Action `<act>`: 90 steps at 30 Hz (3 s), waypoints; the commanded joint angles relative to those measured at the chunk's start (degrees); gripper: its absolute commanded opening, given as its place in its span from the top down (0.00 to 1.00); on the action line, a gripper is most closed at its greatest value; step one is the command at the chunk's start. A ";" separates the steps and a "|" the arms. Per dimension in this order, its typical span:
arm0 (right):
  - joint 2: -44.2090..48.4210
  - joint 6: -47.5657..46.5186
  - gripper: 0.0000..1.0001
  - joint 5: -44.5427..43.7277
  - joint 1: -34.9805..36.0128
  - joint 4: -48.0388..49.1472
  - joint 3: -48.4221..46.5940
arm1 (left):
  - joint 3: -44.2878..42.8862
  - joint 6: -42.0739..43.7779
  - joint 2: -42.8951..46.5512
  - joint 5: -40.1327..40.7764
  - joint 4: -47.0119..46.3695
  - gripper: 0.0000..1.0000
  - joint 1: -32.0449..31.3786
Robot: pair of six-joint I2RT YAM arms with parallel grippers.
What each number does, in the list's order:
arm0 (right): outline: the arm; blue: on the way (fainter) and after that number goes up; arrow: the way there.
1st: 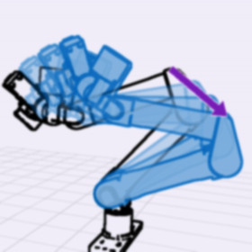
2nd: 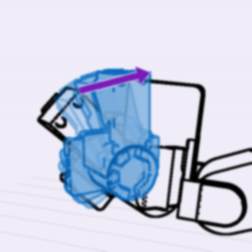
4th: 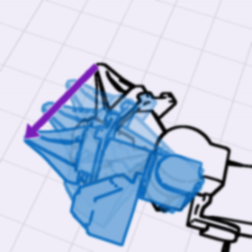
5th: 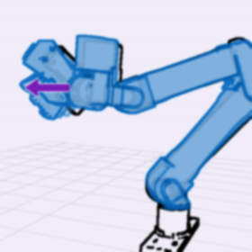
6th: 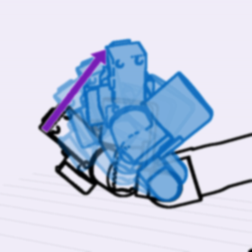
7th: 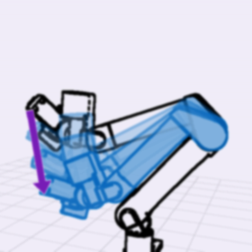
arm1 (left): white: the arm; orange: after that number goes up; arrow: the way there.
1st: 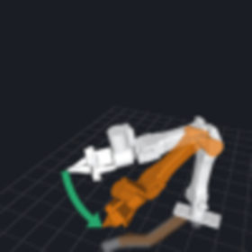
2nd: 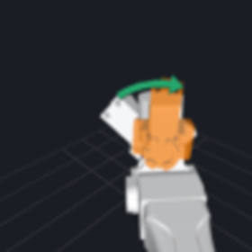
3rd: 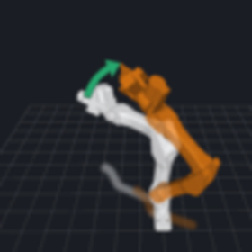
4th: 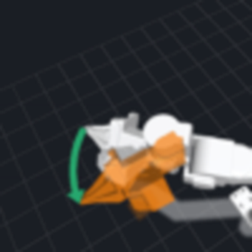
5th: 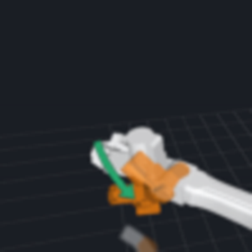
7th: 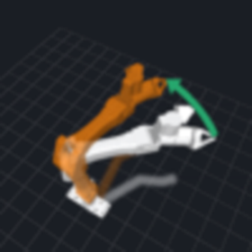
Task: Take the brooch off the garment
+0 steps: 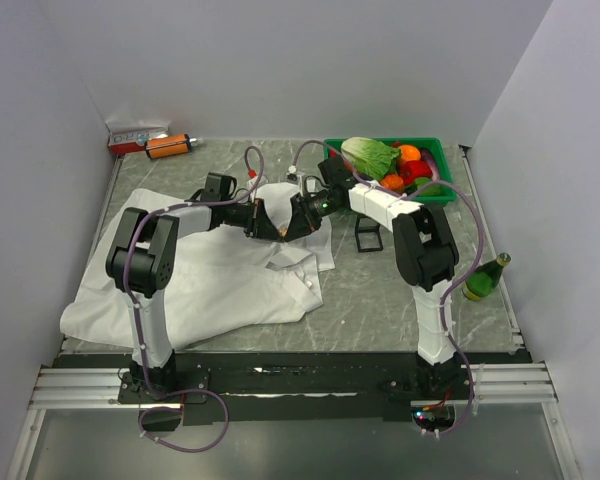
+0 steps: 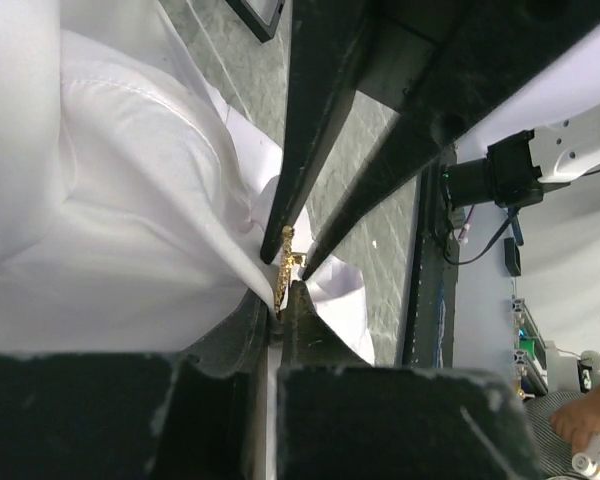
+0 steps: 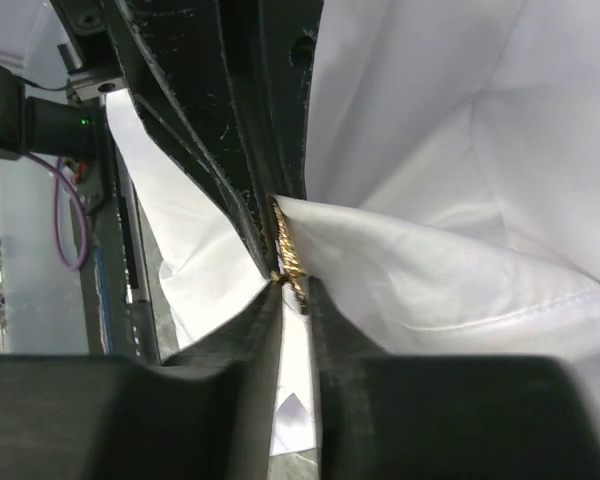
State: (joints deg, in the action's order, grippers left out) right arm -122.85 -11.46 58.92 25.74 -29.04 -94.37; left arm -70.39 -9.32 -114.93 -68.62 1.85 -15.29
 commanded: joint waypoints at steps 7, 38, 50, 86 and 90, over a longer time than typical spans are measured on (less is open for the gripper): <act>4.11 0.47 0.93 3.31 1.77 -1.29 1.03 | -2.03 0.26 0.15 -2.66 -3.26 0.78 -0.80; -0.98 13.66 1.00 -2.41 -0.51 -19.56 -11.54 | -2.56 8.53 6.12 5.78 6.94 0.37 2.90; -3.45 14.81 1.00 0.94 -1.65 -21.85 -12.16 | -1.59 9.85 9.38 9.12 8.17 0.38 2.90; 3.40 -11.29 1.00 -12.51 -3.32 -40.13 -11.10 | -3.09 20.65 16.15 24.59 20.91 0.43 0.96; 4.37 -11.65 1.00 -14.96 -4.03 -40.84 -8.21 | -3.96 22.41 15.45 25.46 22.58 0.43 0.00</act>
State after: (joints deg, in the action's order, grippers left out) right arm -122.69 -20.62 46.11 22.76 -66.76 -104.31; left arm -71.72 9.19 -100.71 -44.29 22.17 -14.39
